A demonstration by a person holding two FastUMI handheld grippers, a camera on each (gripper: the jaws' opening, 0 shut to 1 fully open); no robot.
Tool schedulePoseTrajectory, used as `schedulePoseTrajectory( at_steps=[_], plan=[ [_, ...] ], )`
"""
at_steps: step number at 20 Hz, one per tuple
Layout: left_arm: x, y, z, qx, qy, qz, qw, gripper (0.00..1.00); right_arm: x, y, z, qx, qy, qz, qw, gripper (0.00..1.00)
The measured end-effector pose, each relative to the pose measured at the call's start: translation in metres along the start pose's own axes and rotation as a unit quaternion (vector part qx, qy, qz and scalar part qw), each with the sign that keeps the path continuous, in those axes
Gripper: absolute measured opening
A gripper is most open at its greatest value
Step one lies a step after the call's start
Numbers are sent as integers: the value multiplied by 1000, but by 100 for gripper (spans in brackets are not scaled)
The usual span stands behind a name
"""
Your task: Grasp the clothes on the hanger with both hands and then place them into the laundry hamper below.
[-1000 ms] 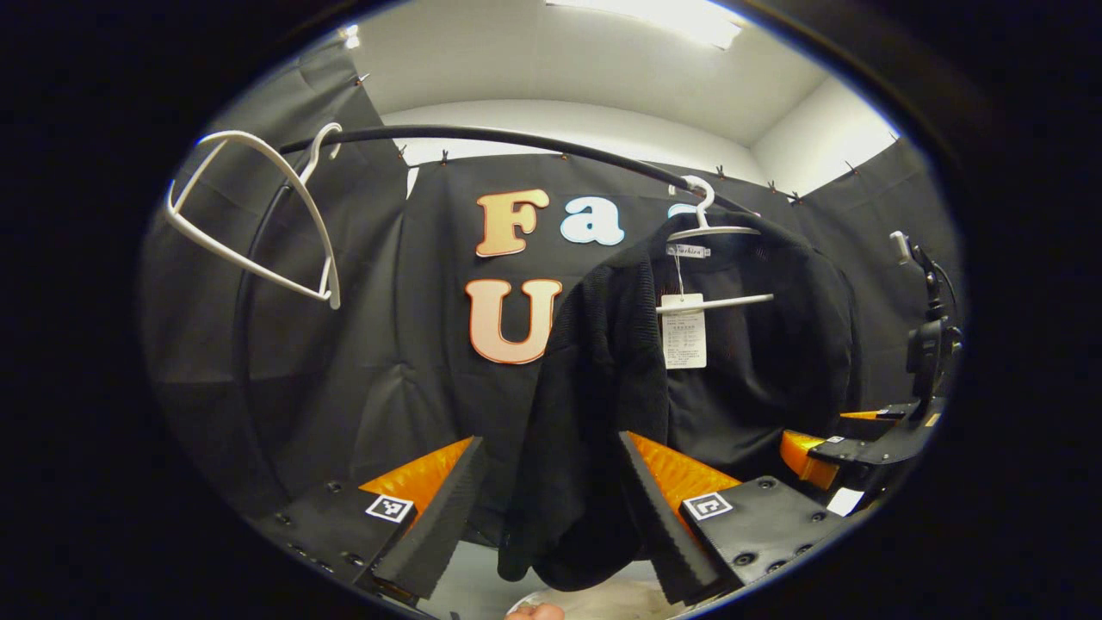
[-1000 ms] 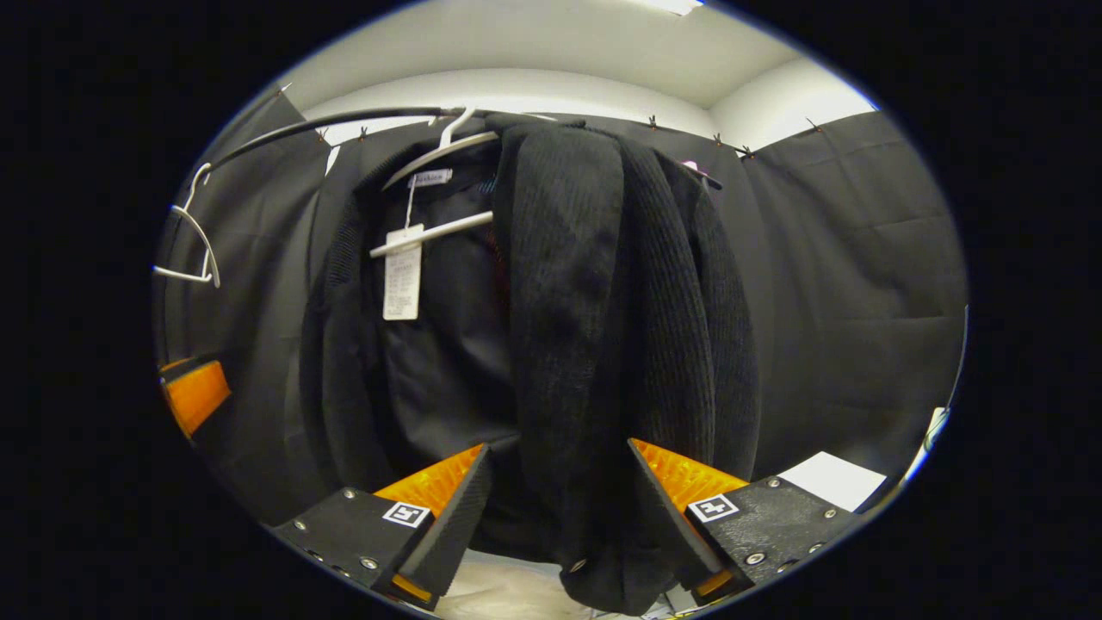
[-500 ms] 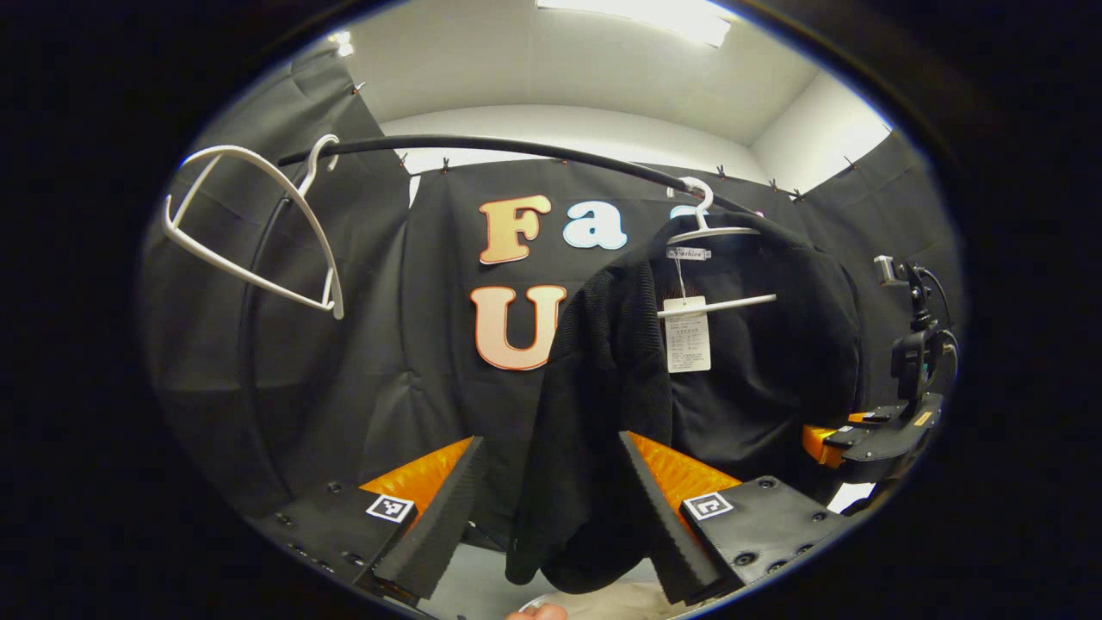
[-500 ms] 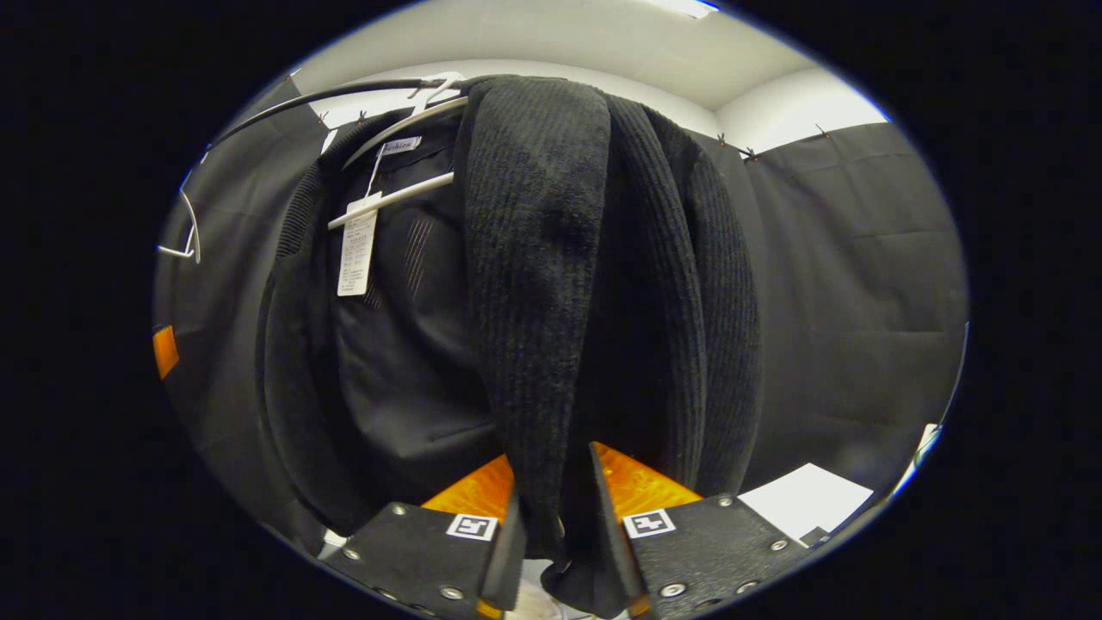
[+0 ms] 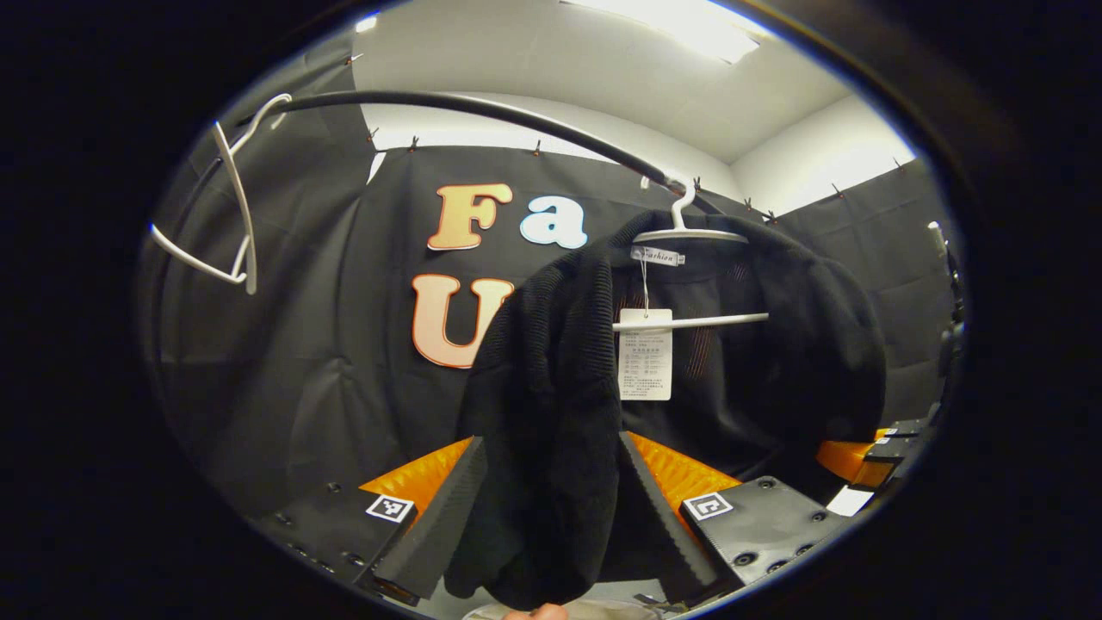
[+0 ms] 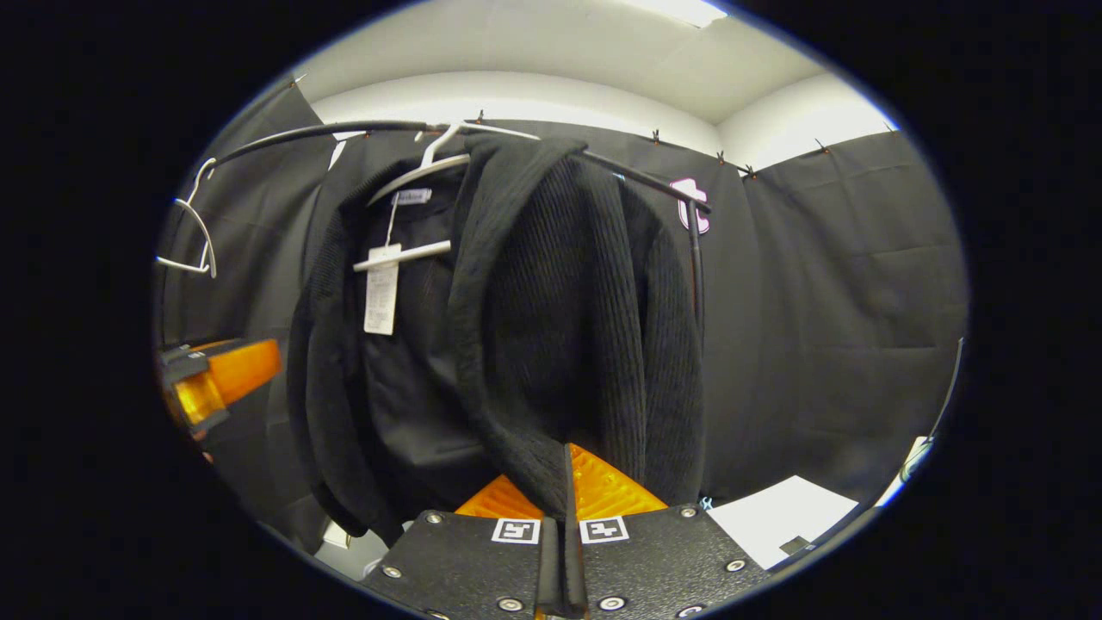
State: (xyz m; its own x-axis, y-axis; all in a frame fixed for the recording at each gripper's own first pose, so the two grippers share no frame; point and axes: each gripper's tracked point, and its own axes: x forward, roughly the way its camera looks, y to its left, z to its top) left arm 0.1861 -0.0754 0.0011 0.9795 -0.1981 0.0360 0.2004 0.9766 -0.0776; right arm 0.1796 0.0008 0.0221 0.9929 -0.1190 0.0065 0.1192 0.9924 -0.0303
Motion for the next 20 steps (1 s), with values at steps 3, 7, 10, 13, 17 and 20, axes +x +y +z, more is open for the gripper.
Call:
schedulePoseTrajectory(
  at_steps=[3,7,10,13,17,20],
  plan=[
    [24,-16,-14,8,11,-9,1000,100,-11,1,16,19,-10,2,1000,3],
    [50,-1,-22,18,-2,55,998,98,-15,-2,22,11,-15,4,1000,3],
    [62,13,-36,25,6,83,996,98,-12,2,21,15,-11,11,1000,4],
    [61,23,-41,21,11,88,996,97,-14,5,19,11,-10,20,1000,4],
    [61,23,-41,47,10,63,997,64,-9,10,9,13,-2,33,999,4],
    [57,19,-37,60,9,42,997,33,-9,12,6,17,0,39,999,4]
  ],
)
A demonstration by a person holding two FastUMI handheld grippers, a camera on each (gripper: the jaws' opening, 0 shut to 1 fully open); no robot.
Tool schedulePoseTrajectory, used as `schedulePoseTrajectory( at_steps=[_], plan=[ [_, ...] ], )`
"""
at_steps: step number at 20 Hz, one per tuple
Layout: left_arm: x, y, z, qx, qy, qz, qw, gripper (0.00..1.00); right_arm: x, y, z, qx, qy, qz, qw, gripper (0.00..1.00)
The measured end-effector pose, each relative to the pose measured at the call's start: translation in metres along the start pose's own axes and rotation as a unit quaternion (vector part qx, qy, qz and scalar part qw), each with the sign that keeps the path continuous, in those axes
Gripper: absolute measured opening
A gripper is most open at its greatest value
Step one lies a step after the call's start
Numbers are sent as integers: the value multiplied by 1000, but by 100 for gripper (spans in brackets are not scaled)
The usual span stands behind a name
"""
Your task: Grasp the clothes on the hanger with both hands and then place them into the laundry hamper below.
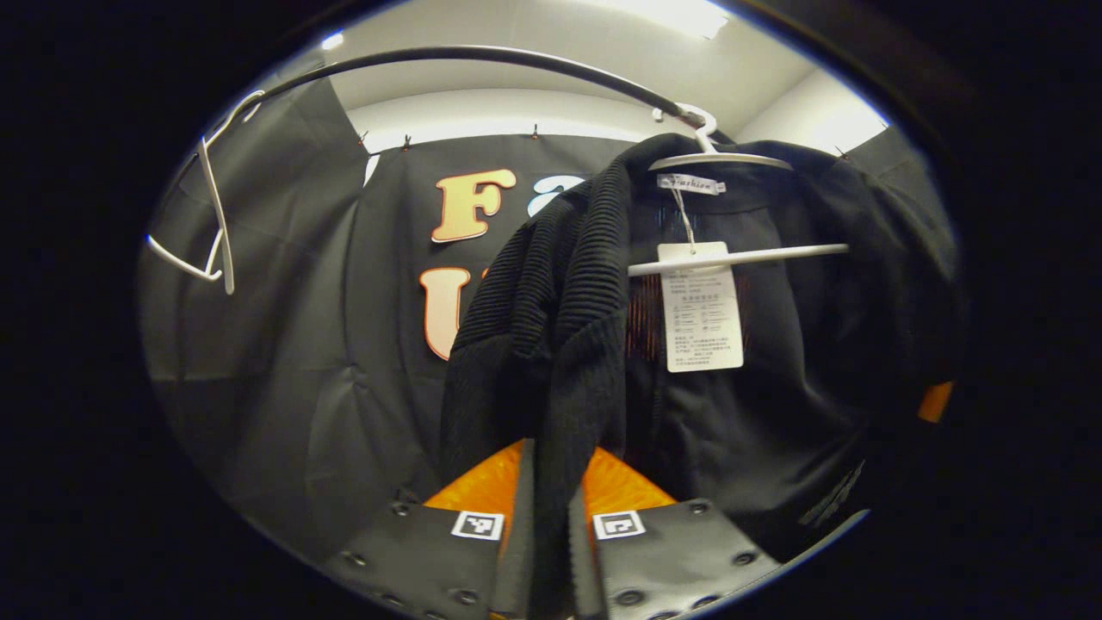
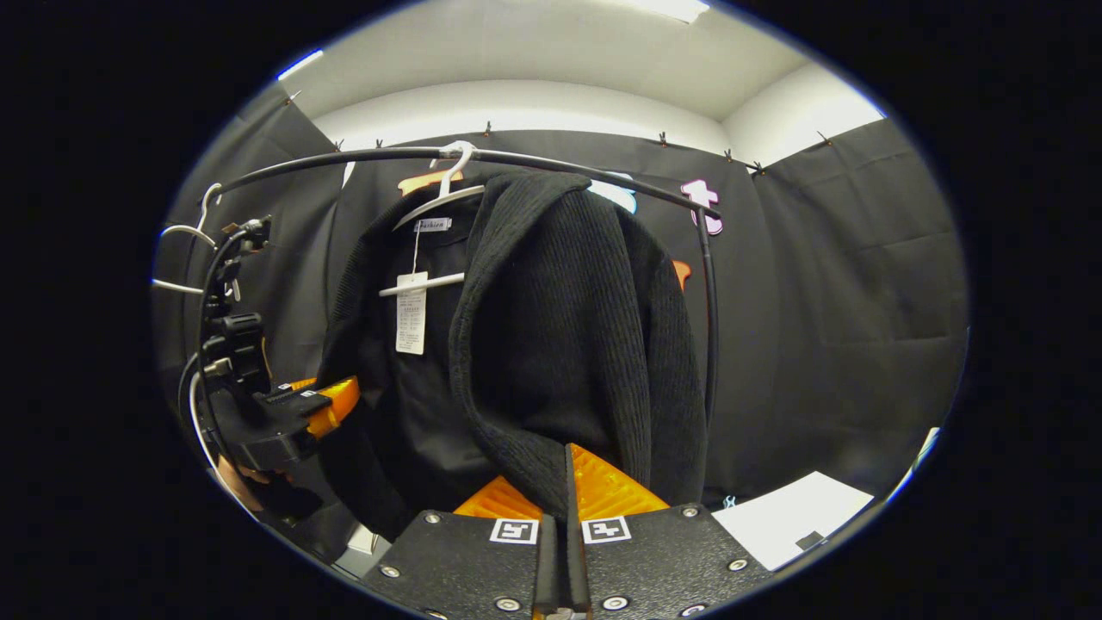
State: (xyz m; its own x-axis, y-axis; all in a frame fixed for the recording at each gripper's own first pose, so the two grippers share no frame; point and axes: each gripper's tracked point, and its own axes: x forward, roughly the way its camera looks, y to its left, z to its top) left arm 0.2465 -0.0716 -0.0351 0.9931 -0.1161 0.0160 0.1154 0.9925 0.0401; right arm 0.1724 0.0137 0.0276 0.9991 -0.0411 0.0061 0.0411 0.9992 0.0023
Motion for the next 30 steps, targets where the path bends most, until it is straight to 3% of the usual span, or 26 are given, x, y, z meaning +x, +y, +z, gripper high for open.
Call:
schedulePoseTrajectory(
  at_steps=[2,4,7,13,15,19,21,22,23,26,30],
  plan=[
    [-10,-10,0,2,7,-30,1000,13,-1,3,3,7,-8,7,1000,5],
    [-18,-14,7,0,1,-49,999,10,-5,1,8,19,-16,0,1000,5],
    [-32,-16,13,-10,-1,-67,998,10,-6,-12,18,26,-31,-24,999,2],
    [-42,-2,40,-23,-11,-52,998,11,-18,-27,53,57,-63,-23,996,1],
    [-42,11,50,-17,-7,-37,999,8,-26,-38,81,43,-84,-31,995,0],
    [-45,1,75,-10,-19,-81,996,7,-45,-55,162,-13,-142,-48,989,0],
    [-47,2,84,1,-31,-79,996,7,-48,-61,197,-23,-160,-55,985,3],
    [-46,2,88,4,-39,-76,996,9,-46,-62,214,-24,-165,-54,985,7],
    [-44,0,90,7,-44,-75,996,9,-43,-66,228,-27,-168,-56,984,0],
    [-43,2,91,1,-49,-72,996,9,-25,-81,264,-49,-179,-76,980,0],
    [-36,8,84,-18,-44,-60,997,7,13,-127,303,-89,-193,-127,969,0]
  ],
)
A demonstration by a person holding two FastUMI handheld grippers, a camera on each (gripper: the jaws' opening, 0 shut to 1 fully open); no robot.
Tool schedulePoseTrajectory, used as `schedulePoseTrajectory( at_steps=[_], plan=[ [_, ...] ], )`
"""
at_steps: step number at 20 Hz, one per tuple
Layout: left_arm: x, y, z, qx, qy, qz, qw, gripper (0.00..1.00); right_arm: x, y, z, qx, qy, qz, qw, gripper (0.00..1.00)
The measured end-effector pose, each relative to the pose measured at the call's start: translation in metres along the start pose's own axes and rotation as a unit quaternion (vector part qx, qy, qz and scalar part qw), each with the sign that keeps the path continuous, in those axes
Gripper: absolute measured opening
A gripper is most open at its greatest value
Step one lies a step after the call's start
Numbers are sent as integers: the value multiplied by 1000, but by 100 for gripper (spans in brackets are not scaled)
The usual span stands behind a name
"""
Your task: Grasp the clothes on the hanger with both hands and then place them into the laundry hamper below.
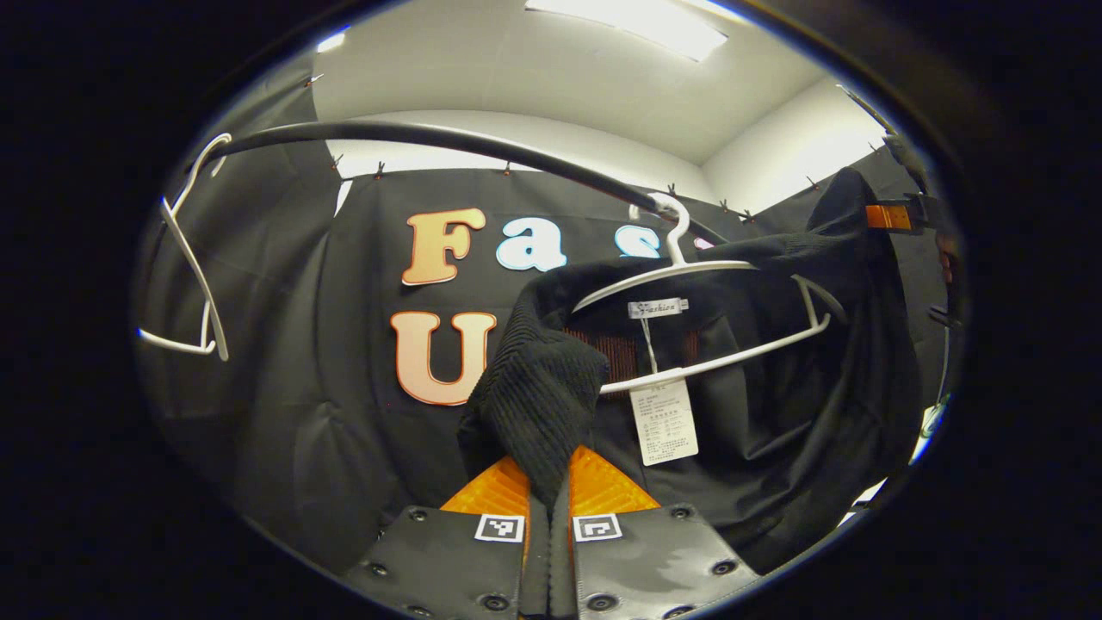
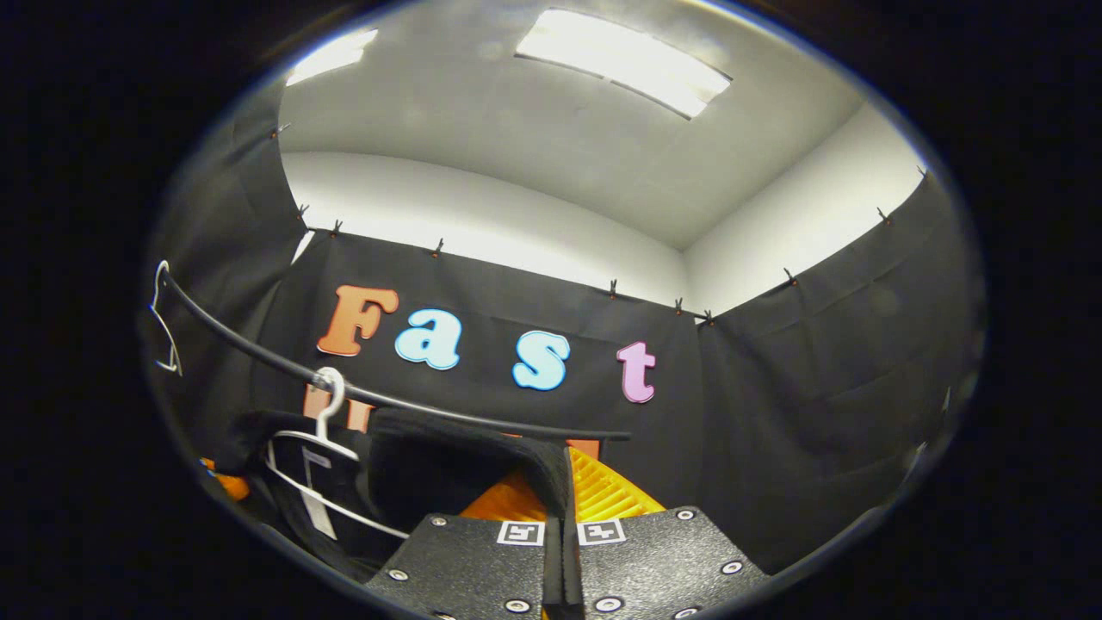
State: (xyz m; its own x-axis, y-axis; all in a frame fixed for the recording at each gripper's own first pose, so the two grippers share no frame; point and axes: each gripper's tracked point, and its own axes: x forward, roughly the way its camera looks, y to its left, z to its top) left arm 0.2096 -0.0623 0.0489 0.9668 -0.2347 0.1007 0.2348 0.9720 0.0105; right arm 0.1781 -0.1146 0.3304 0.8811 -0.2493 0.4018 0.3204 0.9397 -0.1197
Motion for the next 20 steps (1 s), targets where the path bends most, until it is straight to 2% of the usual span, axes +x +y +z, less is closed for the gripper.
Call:
schedulePoseTrajectory(
  at_steps=[3,5,6,7,8,12,17,20],
  plan=[
    [-2,8,-6,-12,5,8,1000,7,28,-13,-5,5,4,-13,1000,0],
    [-3,15,-6,-11,3,18,1000,7,43,-29,-23,10,22,-28,999,0],
    [-3,22,-4,-8,0,28,1000,10,48,-36,-34,16,36,-36,999,7],
    [-1,22,-2,-5,-1,26,1000,7,54,-39,-46,22,46,-37,998,0],
    [2,24,2,-3,-7,28,1000,7,56,-37,-58,28,56,-35,997,0],
    [14,37,31,11,-37,42,998,7,44,-26,-98,43,80,-25,996,0],
    [35,65,80,14,-83,72,994,10,32,-22,-115,31,96,-14,995,0],
    [46,78,97,26,-101,85,991,7,30,-21,-132,28,111,-11,993,0]
  ],
)
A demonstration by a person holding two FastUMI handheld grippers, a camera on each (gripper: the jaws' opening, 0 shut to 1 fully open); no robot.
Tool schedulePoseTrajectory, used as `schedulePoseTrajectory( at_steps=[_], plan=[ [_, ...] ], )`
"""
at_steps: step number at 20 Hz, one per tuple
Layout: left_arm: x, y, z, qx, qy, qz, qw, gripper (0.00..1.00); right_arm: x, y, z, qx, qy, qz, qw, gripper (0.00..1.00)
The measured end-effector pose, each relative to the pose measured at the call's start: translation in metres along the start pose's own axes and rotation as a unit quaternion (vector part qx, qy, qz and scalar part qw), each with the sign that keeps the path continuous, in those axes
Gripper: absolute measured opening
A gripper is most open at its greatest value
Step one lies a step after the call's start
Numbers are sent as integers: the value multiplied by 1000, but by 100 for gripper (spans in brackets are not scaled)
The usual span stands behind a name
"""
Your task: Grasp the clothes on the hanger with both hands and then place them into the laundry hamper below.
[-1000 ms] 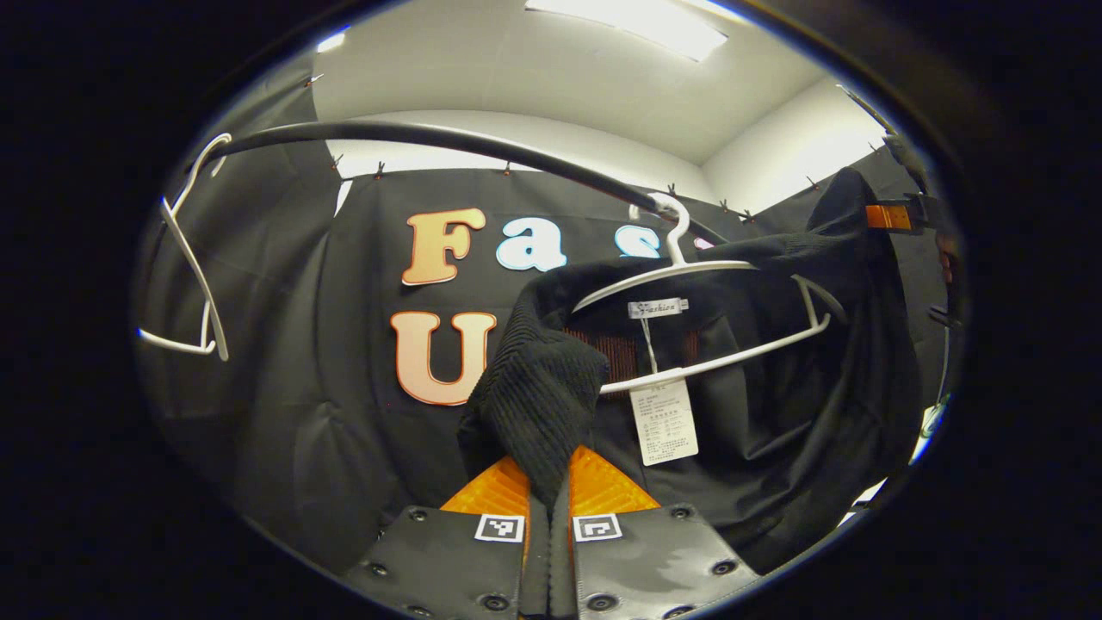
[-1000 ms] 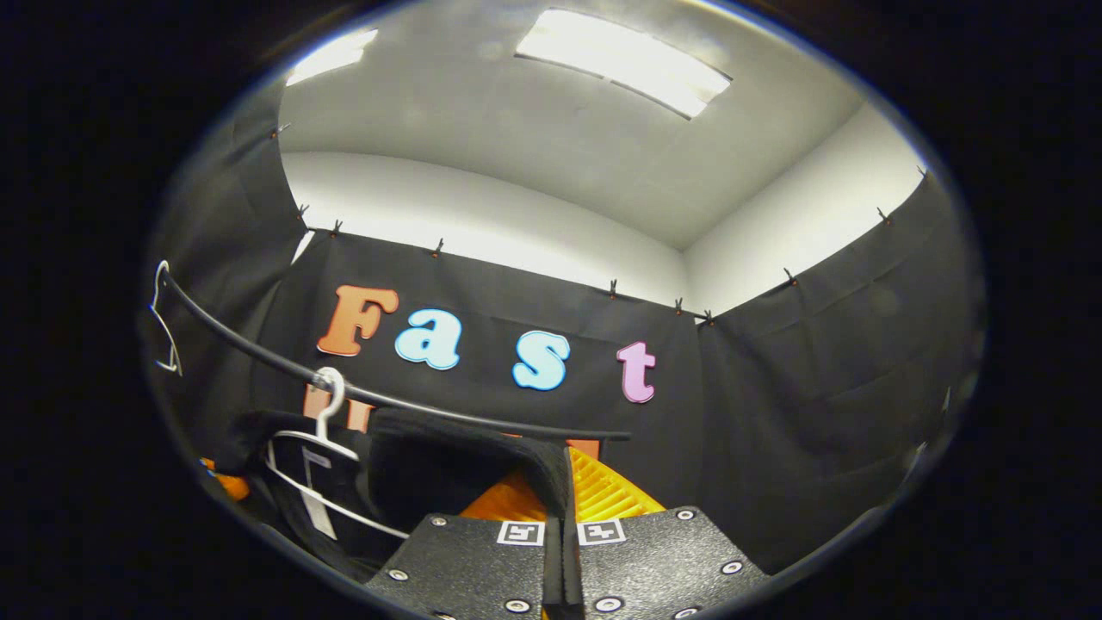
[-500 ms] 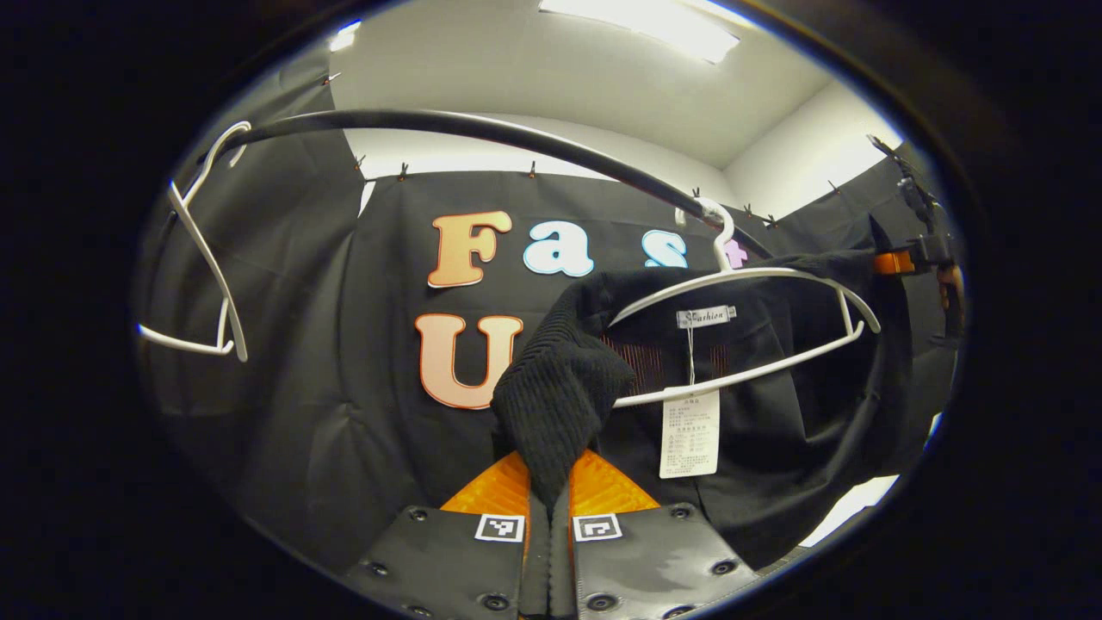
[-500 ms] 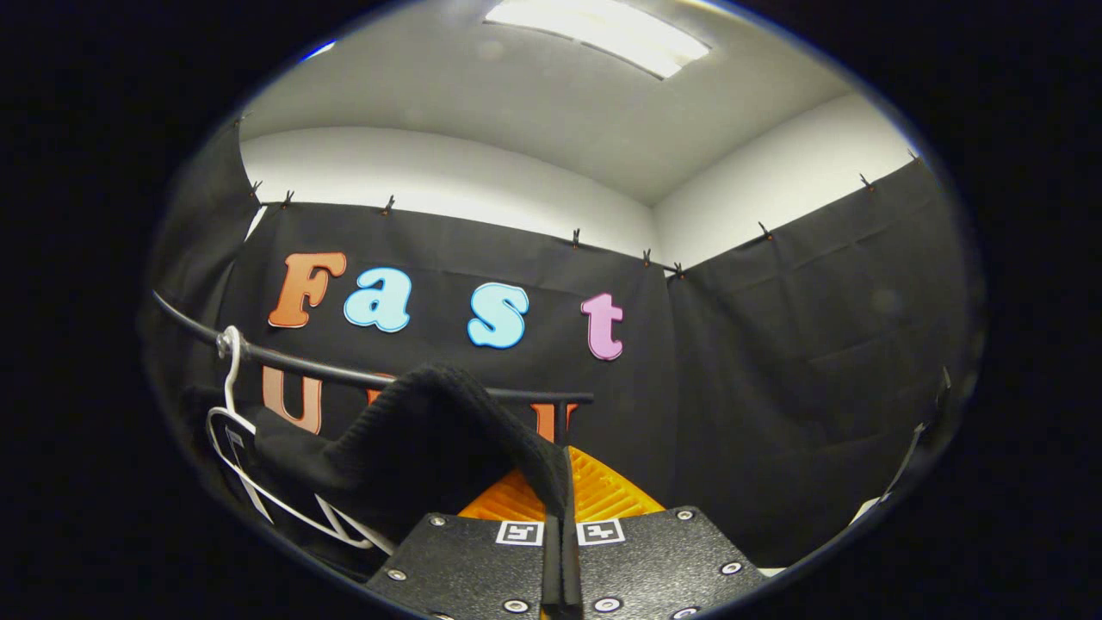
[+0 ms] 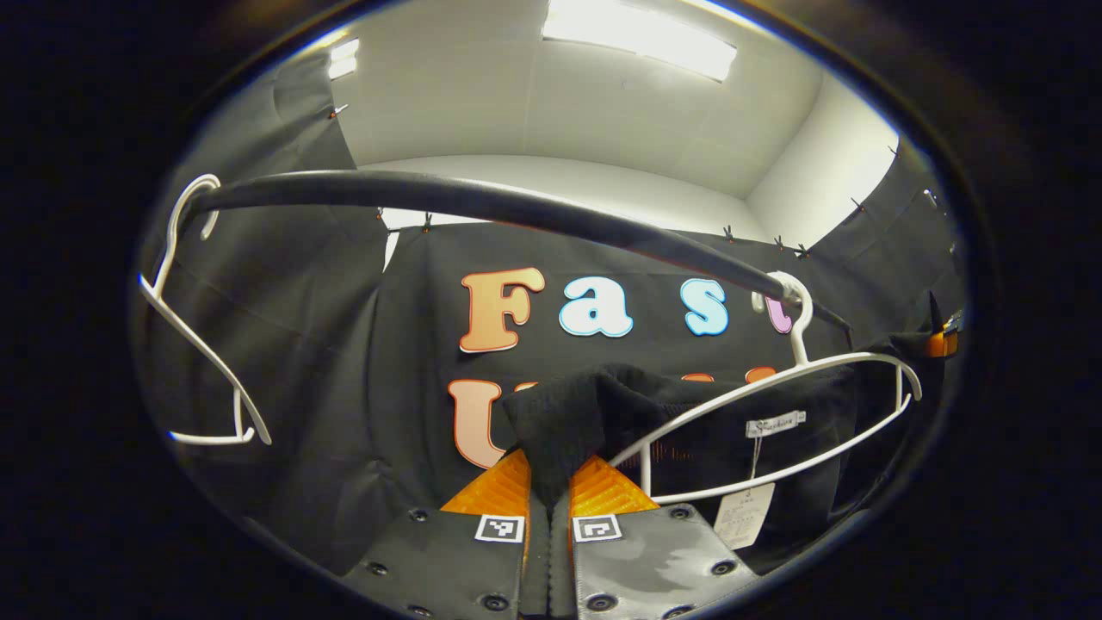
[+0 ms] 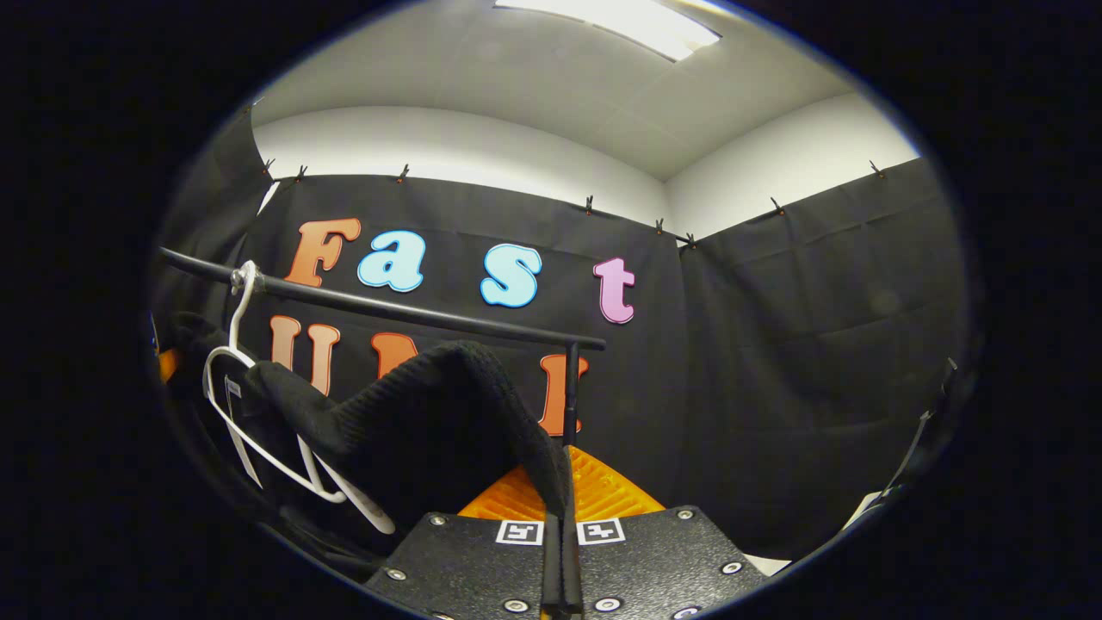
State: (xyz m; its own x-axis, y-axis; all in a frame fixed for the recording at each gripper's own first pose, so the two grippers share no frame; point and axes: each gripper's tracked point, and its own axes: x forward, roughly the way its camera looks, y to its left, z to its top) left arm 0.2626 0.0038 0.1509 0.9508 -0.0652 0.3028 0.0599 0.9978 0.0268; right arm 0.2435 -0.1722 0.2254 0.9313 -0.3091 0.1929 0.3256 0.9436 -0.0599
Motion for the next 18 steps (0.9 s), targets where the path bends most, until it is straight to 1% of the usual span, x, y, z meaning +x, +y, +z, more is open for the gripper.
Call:
schedulePoseTrajectory(
  at_steps=[2,5,9,10,13,16,18],
  plan=[
    [8,2,1,2,-6,8,1000,7,0,3,-4,7,-1,2,1000,0],
    [15,14,0,-4,-14,29,999,7,1,-2,-11,10,-11,0,1000,0],
    [16,40,-12,-28,-24,74,997,7,2,-5,-34,29,-21,-4,999,0],
    [17,41,-16,-34,-26,77,996,7,1,-4,-42,32,-23,-4,999,0],
    [9,26,-40,-27,-7,62,998,7,-15,12,-57,45,-22,12,999,0],
    [2,20,-44,-9,-7,53,999,7,-30,27,-64,41,-23,25,999,0],
    [-3,21,-43,-2,-8,51,999,7,-39,38,-61,43,-25,33,998,0]
  ],
)
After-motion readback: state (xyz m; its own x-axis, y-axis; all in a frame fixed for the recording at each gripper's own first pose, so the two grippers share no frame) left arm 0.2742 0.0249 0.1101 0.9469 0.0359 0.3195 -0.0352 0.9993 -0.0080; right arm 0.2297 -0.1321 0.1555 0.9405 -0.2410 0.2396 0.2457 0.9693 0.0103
